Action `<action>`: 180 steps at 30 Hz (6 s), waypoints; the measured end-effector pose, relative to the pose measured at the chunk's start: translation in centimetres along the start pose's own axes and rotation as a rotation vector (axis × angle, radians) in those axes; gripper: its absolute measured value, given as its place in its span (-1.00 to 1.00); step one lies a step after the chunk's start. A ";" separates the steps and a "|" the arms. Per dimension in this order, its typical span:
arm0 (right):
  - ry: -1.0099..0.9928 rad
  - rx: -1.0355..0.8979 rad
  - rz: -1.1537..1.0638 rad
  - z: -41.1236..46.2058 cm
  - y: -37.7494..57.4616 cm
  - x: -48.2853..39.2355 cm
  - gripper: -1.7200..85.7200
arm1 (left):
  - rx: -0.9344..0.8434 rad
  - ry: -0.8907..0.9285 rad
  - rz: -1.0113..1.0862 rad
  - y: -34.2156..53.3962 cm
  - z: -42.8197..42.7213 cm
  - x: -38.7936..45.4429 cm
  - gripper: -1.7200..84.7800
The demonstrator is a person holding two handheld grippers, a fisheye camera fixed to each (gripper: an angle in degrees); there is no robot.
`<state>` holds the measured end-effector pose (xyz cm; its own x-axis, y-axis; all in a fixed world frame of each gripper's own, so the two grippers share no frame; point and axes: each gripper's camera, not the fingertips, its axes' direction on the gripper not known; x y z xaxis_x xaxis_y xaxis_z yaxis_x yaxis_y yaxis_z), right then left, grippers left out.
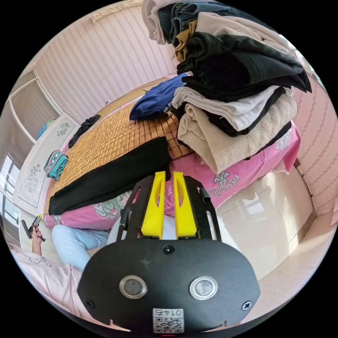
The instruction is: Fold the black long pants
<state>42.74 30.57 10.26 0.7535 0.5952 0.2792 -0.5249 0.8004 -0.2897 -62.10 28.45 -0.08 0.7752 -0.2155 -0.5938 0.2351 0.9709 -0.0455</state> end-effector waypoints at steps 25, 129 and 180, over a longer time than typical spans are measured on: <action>-0.071 -0.045 0.050 3.7 0.7 0.0 -0.92 | -0.151 0.051 0.682 13.8 28.9 39.1 -0.77; -0.389 -0.021 0.227 3.7 -0.1 17.6 -0.96 | -0.295 0.147 0.529 5.2 30.2 29.1 -0.98; -0.292 -0.500 -0.710 24.3 -9.4 -41.9 -0.77 | -0.143 -0.066 0.199 -6.7 20.5 3.5 -0.98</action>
<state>6.49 -0.19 23.48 0.6682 0.0243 0.7436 0.3068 0.9015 -0.3052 -48.91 19.03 14.58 0.8355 -0.0206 -0.5491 -0.0076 0.9988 -0.0490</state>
